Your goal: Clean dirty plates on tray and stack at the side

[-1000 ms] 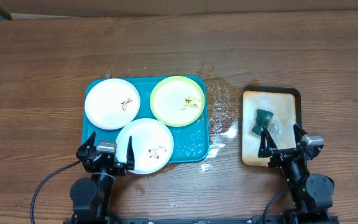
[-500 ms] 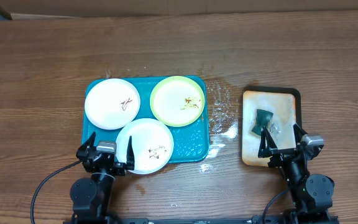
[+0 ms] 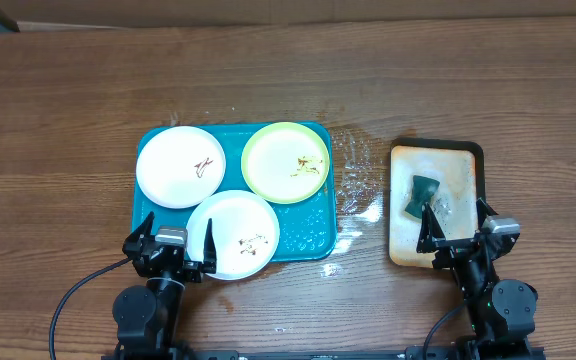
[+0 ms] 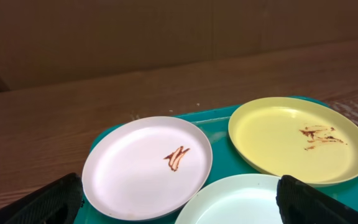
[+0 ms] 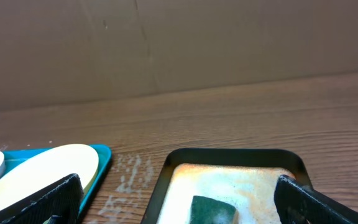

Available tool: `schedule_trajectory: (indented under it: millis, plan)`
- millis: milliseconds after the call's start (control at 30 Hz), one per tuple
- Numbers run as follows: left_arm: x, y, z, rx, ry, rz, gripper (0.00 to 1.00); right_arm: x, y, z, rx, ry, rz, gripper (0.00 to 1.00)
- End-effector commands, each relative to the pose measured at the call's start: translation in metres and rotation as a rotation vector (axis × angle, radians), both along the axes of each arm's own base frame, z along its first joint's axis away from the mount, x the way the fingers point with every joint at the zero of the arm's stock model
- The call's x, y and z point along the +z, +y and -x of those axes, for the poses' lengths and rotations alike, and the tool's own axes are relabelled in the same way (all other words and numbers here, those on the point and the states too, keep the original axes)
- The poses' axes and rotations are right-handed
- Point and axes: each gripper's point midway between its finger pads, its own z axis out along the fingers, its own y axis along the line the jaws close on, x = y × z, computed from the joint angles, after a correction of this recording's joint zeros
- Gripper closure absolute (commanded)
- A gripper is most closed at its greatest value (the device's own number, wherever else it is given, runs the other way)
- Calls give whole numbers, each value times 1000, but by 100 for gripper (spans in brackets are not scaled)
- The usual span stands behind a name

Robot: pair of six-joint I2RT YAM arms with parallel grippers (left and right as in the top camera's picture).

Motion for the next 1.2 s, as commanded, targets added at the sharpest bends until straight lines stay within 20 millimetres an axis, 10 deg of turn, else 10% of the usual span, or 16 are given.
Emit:
schedule_trajectory:
  millis: [0,733,1167]
  plan:
    - [0,1,0,9,-6,3,0,-1,-3,0,-14,-10,31,0]
    - [0,1,0,9,-5,3,0,2,-19,7,-76,148,216,0]
    - [0,1,0,9,-5,3,0,11,-15,-32,-40,496,263,0]
